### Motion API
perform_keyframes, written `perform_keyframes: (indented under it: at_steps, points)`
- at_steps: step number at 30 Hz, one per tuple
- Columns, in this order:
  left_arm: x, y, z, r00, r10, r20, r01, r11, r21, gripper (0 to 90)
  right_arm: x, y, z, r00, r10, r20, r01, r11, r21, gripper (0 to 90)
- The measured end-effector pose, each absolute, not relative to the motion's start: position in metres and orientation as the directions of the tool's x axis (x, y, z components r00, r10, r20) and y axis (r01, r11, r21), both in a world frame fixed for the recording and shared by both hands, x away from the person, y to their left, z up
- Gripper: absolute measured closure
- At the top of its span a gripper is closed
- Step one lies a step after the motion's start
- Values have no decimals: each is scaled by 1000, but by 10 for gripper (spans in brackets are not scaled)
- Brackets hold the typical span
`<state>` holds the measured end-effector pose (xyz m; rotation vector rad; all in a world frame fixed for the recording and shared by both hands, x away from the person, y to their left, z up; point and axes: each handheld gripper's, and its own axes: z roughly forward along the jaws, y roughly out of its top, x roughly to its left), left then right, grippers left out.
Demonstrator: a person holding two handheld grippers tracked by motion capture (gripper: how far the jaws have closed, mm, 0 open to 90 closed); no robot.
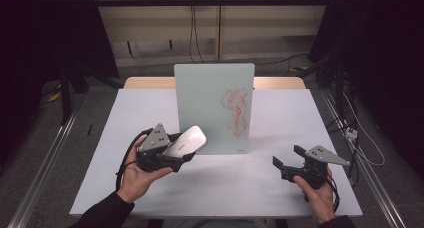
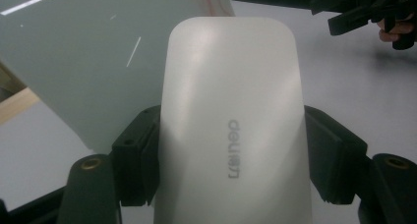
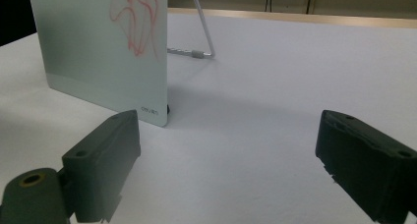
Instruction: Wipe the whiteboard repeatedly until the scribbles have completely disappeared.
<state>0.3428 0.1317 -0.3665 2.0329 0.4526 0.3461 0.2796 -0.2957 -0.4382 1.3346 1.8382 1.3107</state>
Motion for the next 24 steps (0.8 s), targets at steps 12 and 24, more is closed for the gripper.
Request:
perform_keyframes:
  at_steps: [12,24]
  points:
    - [350,99,-353,897,402,185,57,-519,853,310,280,-296,-438,-388,913,130,420,50,906,97]
    - [359,72,-345,887,390,247,5,-542,840,311,279,-295,-438,-392,911,127,419,54,907,102]
